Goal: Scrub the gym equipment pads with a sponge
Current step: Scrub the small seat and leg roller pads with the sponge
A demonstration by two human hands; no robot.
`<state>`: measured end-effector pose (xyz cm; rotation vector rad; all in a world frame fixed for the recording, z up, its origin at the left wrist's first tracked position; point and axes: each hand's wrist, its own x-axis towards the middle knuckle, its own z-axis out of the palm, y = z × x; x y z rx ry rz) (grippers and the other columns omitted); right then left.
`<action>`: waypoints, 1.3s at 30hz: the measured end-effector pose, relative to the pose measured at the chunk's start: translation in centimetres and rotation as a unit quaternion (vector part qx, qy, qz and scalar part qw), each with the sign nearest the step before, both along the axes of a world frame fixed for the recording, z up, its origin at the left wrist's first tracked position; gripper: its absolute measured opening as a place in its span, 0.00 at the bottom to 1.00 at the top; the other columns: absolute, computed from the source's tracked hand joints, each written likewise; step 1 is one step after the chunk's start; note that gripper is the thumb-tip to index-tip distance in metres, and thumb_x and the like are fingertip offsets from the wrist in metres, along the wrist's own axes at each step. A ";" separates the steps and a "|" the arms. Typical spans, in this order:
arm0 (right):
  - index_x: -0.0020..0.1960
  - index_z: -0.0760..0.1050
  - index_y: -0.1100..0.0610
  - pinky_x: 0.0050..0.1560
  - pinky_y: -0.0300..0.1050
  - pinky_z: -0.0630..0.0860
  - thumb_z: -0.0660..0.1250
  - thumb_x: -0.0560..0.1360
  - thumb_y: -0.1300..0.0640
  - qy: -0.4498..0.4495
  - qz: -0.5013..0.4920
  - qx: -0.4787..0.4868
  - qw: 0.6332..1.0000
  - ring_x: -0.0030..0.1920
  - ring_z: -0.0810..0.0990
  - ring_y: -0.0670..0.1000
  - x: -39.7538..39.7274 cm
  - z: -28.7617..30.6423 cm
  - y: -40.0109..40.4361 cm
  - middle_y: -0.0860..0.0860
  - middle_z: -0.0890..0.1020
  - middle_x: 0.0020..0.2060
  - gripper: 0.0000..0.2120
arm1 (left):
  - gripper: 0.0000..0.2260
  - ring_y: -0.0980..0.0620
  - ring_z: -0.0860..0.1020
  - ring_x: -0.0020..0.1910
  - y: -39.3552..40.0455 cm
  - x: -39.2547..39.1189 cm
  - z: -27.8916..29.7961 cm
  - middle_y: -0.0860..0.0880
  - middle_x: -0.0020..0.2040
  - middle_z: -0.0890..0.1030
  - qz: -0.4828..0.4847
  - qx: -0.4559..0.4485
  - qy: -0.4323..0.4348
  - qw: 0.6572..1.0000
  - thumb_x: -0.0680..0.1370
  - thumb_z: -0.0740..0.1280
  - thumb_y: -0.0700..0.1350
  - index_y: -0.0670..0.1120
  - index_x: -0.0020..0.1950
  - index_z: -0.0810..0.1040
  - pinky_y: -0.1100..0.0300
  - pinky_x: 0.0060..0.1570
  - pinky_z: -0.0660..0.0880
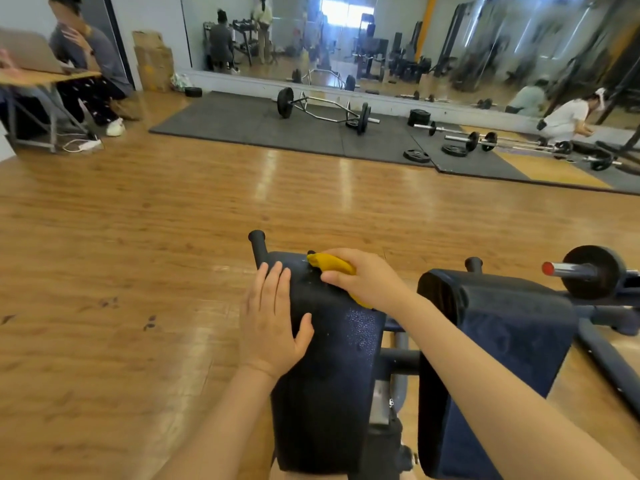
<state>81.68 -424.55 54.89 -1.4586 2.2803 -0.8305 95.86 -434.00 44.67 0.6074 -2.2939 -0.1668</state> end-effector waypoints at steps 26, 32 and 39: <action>0.60 0.71 0.39 0.56 0.33 0.70 0.68 0.74 0.57 -0.077 -0.024 -0.086 0.993 0.51 0.75 0.37 -1.3 0.0 0.9 0.36 0.78 0.50 0.19 | 0.29 0.39 0.62 0.71 0.0 0.1 0.2 0.37 0.69 0.70 0.006 -0.008 -0.017 1.000 0.72 0.59 0.50 0.36 0.69 0.65 0.52 0.71 0.56; 0.60 0.74 0.46 0.53 0.32 0.65 0.69 0.73 0.55 -0.003 0.008 -0.021 1.000 0.58 0.71 0.43 -2.0 -0.2 1.1 0.41 0.75 0.55 0.16 | 0.29 0.40 0.61 0.72 0.1 0.2 0.2 0.38 0.70 0.69 0.017 -0.005 -0.029 0.999 0.72 0.59 0.51 0.38 0.70 0.63 0.51 0.68 0.60; 0.54 0.76 0.43 0.57 0.37 0.69 0.69 0.73 0.59 -0.057 0.075 0.047 0.994 0.56 0.74 0.44 -5.4 2.9 -1.6 0.42 0.77 0.55 0.14 | 0.29 0.40 0.61 0.72 0.1 0.0 0.1 0.41 0.71 0.64 0.016 -0.007 -0.013 1.000 0.72 0.59 0.51 0.39 0.70 0.63 0.51 0.67 0.61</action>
